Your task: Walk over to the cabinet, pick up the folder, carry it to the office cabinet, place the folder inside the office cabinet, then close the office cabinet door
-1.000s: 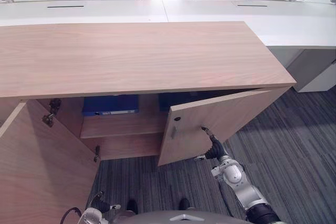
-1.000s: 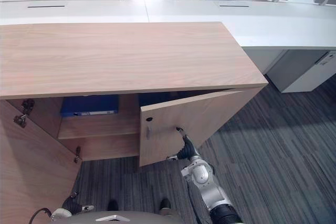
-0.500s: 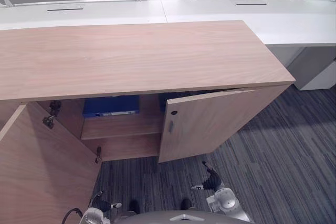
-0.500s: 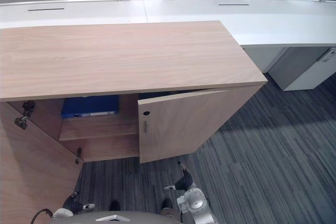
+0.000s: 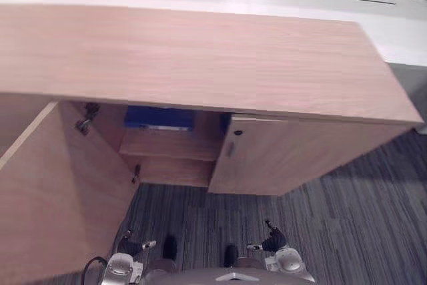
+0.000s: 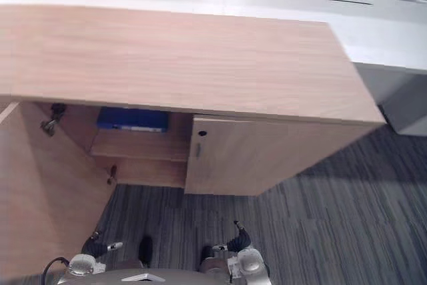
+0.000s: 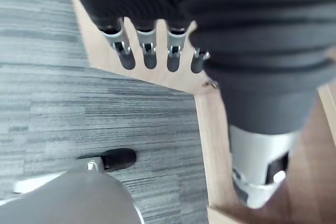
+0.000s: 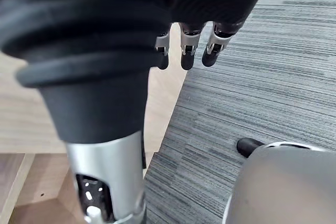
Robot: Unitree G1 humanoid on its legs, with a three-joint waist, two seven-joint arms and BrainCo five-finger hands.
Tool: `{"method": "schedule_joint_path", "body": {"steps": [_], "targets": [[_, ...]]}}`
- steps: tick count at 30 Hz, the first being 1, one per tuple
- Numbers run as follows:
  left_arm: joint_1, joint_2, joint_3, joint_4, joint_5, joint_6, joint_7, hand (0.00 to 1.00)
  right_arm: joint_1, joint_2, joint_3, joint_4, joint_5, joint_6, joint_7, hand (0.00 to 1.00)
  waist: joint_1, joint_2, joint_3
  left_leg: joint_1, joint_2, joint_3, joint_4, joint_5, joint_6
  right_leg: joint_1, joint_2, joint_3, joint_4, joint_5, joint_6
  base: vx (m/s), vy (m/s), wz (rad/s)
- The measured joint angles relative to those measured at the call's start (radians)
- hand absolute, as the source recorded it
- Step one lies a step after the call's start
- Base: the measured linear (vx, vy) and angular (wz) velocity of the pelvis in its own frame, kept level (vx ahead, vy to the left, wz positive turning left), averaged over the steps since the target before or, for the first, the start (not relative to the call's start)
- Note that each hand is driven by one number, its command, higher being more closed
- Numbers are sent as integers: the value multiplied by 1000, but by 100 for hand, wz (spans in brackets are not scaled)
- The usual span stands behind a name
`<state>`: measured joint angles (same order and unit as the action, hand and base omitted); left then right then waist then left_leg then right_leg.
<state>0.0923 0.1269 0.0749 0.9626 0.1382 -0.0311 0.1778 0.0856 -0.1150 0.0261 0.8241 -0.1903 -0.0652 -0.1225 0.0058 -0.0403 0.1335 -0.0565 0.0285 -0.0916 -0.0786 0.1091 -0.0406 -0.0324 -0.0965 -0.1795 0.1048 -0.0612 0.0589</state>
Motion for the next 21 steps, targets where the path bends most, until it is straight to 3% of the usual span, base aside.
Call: {"method": "schedule_joint_path", "body": {"steps": [2,4,5,6,7,8,11,16,21], "targets": [[9,-12,27,-10,-20,-1,8,0,-29,1,0,2,7,2,-12,0,3,5,4,-17,-1,14,0,27,4,-7,-4,-28,39,-24,3,-100,-12,65],[13,-21,49,-12,-21,-2,13,0,-40,10,-10,-9,6,3,-19,0,12,4,4,-17,7,47,-1,-27,10,-19,-24,-63,64,-40,-3,-119,23,44],[13,-23,71,-12,-22,-2,13,0,-34,29,-35,-32,6,1,-21,0,7,-14,-6,-27,-1,111,-5,-104,14,-22,-50,-80,49,-46,-10,-132,46,41],[19,-14,88,-9,-21,-3,13,0,-32,40,-53,-29,7,-1,-22,0,0,-39,4,-41,-10,194,105,-117,41,-17,-86,-88,51,-45,-6,-93,33,41],[19,-18,94,-9,-21,-3,13,0,-25,41,-56,-26,7,2,-21,0,-1,-33,1,-39,-10,224,164,-120,39,-8,-93,-88,56,-48,1,43,23,39],[50,-48,102,-6,-23,-3,13,0,-1,27,-71,-17,8,2,-21,0,-10,17,-21,10,5,230,134,-125,32,16,-64,-91,61,-65,28,49,20,37],[59,-47,124,-4,-45,-1,15,0,18,33,-92,18,28,10,-21,0,-18,19,-40,69,-26,188,-8,-56,32,44,-64,-82,9,-52,38,53,50,41],[58,-23,229,-10,-117,-1,22,0,-27,36,-128,58,28,25,-21,0,-8,-11,-36,86,-47,168,-6,-49,40,95,-66,-84,-33,-22,50,67,41,15],[66,13,374,-146,-255,-22,62,0,-65,21,-134,57,28,25,-23,0,-4,-7,-36,97,-47,148,-8,-49,40,122,-61,-98,-51,-16,48,19,-4,8]]}}
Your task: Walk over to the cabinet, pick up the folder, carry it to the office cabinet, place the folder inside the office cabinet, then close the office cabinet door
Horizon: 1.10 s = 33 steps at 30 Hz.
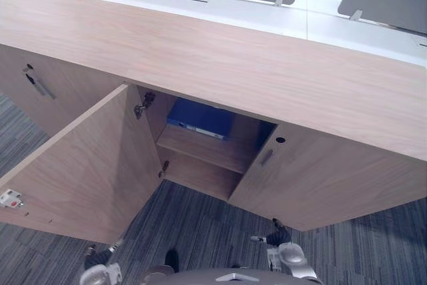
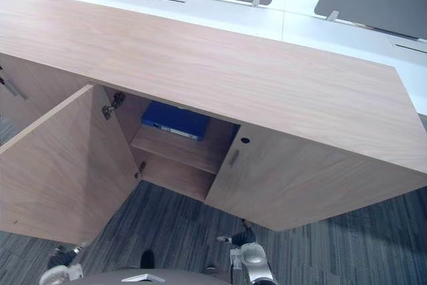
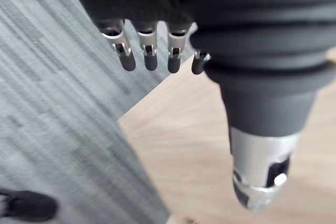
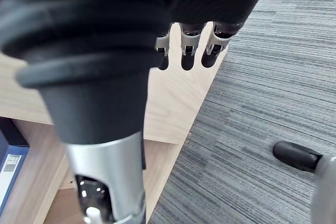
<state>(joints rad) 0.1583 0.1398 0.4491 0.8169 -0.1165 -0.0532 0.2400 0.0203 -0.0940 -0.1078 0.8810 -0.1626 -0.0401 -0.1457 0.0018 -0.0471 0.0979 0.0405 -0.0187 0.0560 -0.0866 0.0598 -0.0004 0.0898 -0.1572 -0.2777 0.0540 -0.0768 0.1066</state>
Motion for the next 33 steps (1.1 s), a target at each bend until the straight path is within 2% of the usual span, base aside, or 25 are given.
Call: {"method": "schedule_joint_path", "body": {"steps": [3,6,13,24,33], "targets": [[4,9,90,-73,-101,-37,19,0,-4,-4,-17,0,0,0,-4,0,11,17,3,18,1,-6,-1,-1,-1,19,2,-7,-2,-9,-14,-30,-16,8],[23,21,121,-100,-168,-57,37,0,-1,-16,-17,1,2,1,-7,0,12,32,9,20,3,-14,-1,-1,-1,27,5,-9,-3,-9,-14,-32,-15,4],[24,27,210,-146,-276,-77,61,0,6,-34,-16,1,8,1,-8,0,30,18,12,29,3,-28,-1,-1,-1,49,8,-21,-13,-10,-15,-16,-14,5],[-22,195,225,-258,-278,-115,56,0,7,-36,-12,1,8,1,-7,0,48,13,12,28,2,-32,-1,-4,-3,52,10,-22,-16,-13,-21,0,0,0],[-32,246,140,-339,-200,-118,38,0,26,-36,14,1,8,1,6,0,61,-2,14,28,4,-32,-2,-5,-5,50,13,-14,-15,-17,-28,0,0,0]]}}
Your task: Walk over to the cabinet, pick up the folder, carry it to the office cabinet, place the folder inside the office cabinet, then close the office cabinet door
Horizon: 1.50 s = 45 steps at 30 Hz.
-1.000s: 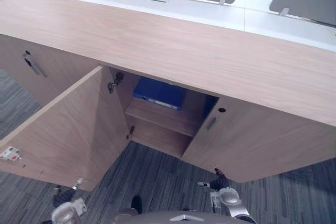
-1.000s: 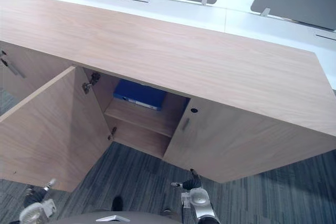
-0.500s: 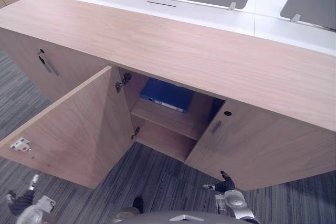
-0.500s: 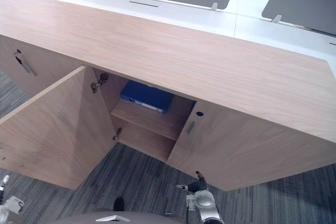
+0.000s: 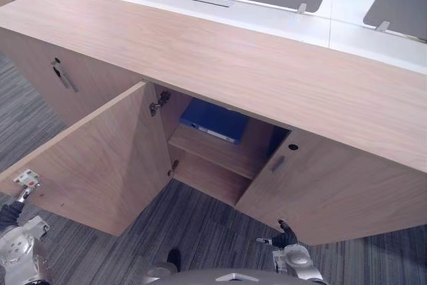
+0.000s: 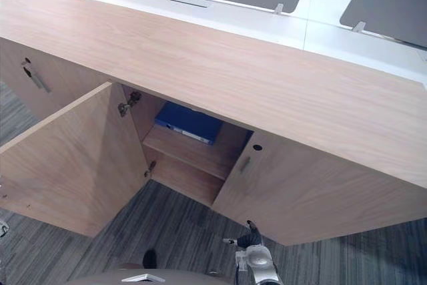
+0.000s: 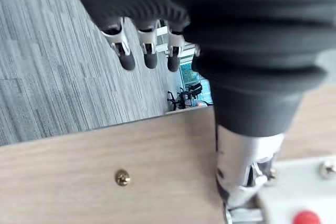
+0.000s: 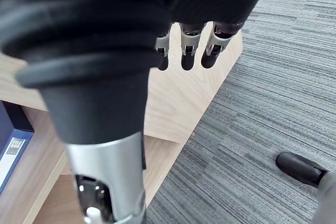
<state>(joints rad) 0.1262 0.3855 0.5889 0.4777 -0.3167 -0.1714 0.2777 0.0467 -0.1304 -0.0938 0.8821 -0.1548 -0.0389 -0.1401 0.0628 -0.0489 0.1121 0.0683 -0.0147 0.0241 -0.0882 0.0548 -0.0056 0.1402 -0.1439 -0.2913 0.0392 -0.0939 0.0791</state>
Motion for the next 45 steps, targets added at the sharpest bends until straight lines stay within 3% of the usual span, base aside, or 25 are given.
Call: {"method": "schedule_joint_path", "body": {"steps": [13,16,18,26,33,39,45], "targets": [[72,-7,-133,-37,29,6,-36,0,6,1,14,11,-9,0,9,0,28,-2,0,-7,-1,8,0,-1,1,-7,1,20,2,2,-3,-2,0,1],[116,-46,-249,-37,58,25,-91,0,3,2,16,22,-9,1,10,0,35,-2,0,-11,-1,23,0,1,2,-23,1,43,9,4,-5,-39,7,-13],[132,-90,-263,-38,65,33,-89,0,0,3,17,31,-9,2,10,0,36,-2,-1,-14,-1,33,0,4,5,-33,2,58,10,7,-7,-43,14,-14],[261,-141,-385,-73,92,59,-128,0,4,20,54,36,-11,6,27,0,32,11,-1,7,3,83,1,5,3,-44,6,123,7,24,-4,-53,13,-18],[320,-197,-564,-9,181,109,-201,0,12,29,83,31,-11,17,27,0,-3,52,-4,13,5,149,1,4,5,-75,17,252,3,40,12,-81,38,-26],[295,-240,-714,16,279,120,-250,0,24,40,92,-7,-11,19,26,0,-51,68,-17,22,12,239,1,-4,9,-116,38,371,-1,44,6,-60,24,-49],[190,-276,-789,15,283,116,-268,0,17,41,121,-11,-10,20,22,0,-97,70,-33,35,28,357,1,-18,4,-152,61,480,-29,64,-23,-43,-2,-63]]}}
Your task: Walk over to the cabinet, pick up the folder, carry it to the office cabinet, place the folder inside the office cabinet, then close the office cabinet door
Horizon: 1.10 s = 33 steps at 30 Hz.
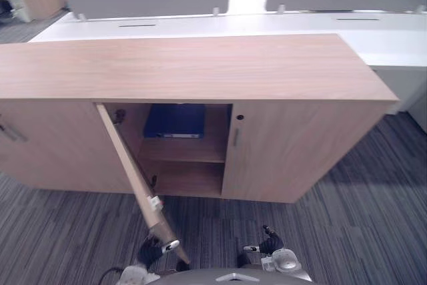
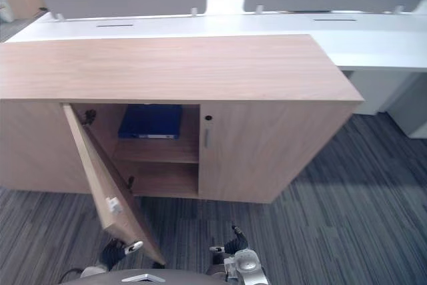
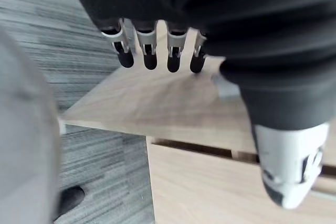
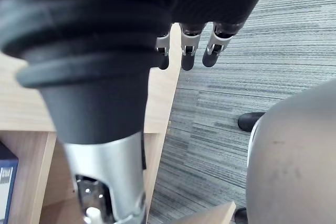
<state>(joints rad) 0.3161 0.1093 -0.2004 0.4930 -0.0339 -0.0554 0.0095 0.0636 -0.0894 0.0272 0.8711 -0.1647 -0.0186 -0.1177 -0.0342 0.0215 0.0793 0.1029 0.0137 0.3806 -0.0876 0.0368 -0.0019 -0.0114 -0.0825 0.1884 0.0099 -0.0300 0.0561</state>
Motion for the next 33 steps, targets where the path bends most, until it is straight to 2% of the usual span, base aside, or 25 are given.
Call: {"method": "schedule_joint_path", "body": {"steps": [4,5,14,18,19,21,28,31,32,33], "targets": [[-105,-4,-5,0,-1,-11,11,0,0,0,6,0,0,0,0,0,-22,-2,-24,-11,2,33,0,-6,-3,-29,3,17,-8,7,-9,-22,-9,-39],[-148,-2,-18,2,-1,-12,19,0,-1,-1,6,-2,0,-1,0,0,-36,-2,-28,-15,3,33,0,-6,-3,-28,2,17,-20,7,-9,7,-9,-7],[-322,5,-49,39,-3,-10,109,0,1,-1,8,1,0,1,-5,0,-59,-2,-29,-22,4,30,0,-16,-5,-29,2,10,-30,8,-7,38,-14,2],[-364,38,-49,41,-12,-4,141,0,0,0,8,2,1,1,-25,0,-70,-9,-37,-36,2,28,1,-24,-14,-48,-3,-3,-30,57,2,99,-28,2],[-367,47,-48,41,-21,-4,148,0,-1,0,7,2,1,0,-26,0,-78,-11,-40,-33,2,27,1,-29,-16,-47,-5,-11,-31,74,18,108,-30,-2],[-369,51,-45,41,-27,-4,159,0,0,-2,0,2,1,1,-27,0,-81,-5,-44,-29,10,28,6,-26,-12,-41,2,-13,-35,88,36,145,-37,-5],[-367,44,-46,41,-41,-10,149,0,-10,-19,-3,19,1,1,-37,0,-79,-4,-44,-8,39,-9,8,-29,-17,-3,24,-68,-40,88,37,82,-43,8],[-358,27,-35,74,-40,-14,129,0,-11,-38,-33,47,2,4,-38,0,-75,-19,-31,-52,29,-95,86,-41,-35,5,6,-92,-39,88,36,-50,-25,27],[-340,28,-33,77,-40,-14,123,0,-14,-39,-44,54,2,7,-38,0,-69,-20,-27,-51,30,-109,98,-50,-43,10,5,-89,-39,85,35,-119,-21,-4],[-300,29,-22,86,-37,-14,113,0,-14,-41,-51,56,2,8,-39,0,-62,-16,-22,-46,32,-110,101,-67,-36,7,7,-87,-40,82,34,-132,-12,-15]]}}
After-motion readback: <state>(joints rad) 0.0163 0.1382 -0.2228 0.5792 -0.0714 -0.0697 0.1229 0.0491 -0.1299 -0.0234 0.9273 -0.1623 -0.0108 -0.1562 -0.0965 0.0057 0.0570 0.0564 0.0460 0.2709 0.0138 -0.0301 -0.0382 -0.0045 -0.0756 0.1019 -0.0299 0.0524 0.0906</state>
